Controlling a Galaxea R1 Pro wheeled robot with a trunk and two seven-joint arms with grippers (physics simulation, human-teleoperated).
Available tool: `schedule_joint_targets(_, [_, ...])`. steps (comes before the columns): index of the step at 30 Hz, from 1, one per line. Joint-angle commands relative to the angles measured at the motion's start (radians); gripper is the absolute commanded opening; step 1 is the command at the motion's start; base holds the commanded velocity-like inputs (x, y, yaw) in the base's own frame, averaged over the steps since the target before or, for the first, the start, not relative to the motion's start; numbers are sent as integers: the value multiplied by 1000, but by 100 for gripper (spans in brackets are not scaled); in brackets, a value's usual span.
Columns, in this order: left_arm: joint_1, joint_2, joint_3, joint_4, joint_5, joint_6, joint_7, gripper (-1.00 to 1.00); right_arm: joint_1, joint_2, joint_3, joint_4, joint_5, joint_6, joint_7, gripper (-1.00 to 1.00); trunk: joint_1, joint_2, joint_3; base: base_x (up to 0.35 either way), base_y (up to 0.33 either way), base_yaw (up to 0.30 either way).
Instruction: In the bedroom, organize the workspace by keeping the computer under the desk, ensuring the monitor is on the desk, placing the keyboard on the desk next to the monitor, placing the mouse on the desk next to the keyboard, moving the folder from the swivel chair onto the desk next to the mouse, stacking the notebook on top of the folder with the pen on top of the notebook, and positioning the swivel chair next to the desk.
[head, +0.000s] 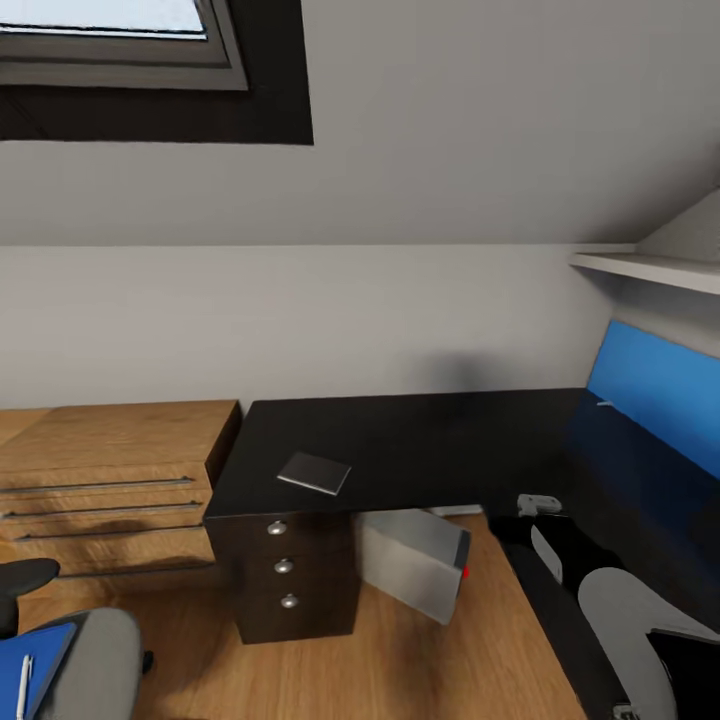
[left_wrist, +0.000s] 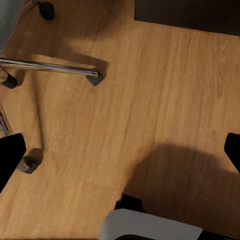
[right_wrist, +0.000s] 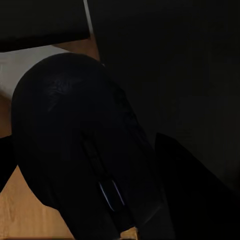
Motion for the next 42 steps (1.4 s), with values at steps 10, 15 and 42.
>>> schedule_joint_targets(10, [-1, 0, -9, 0, 2, -3, 7, 100, 0, 0, -9, -4, 6, 1, 3, -100, 0, -1, -1, -34, 24, 0])
schedule_joint_targets(15, [-1, 0, -9, 0, 1, -3, 5, 100, 0, 3, -8, -8, 2, 4, -1, -100, 0, -1, -1, -1, 1, -4])
schedule_joint_targets(42, [-1, -6, -8, 0, 2, -2, 2, 100, 0, 11, -9, -8, 6, 2, 2, -100, 0, -1, 3, -39, 0, -41])
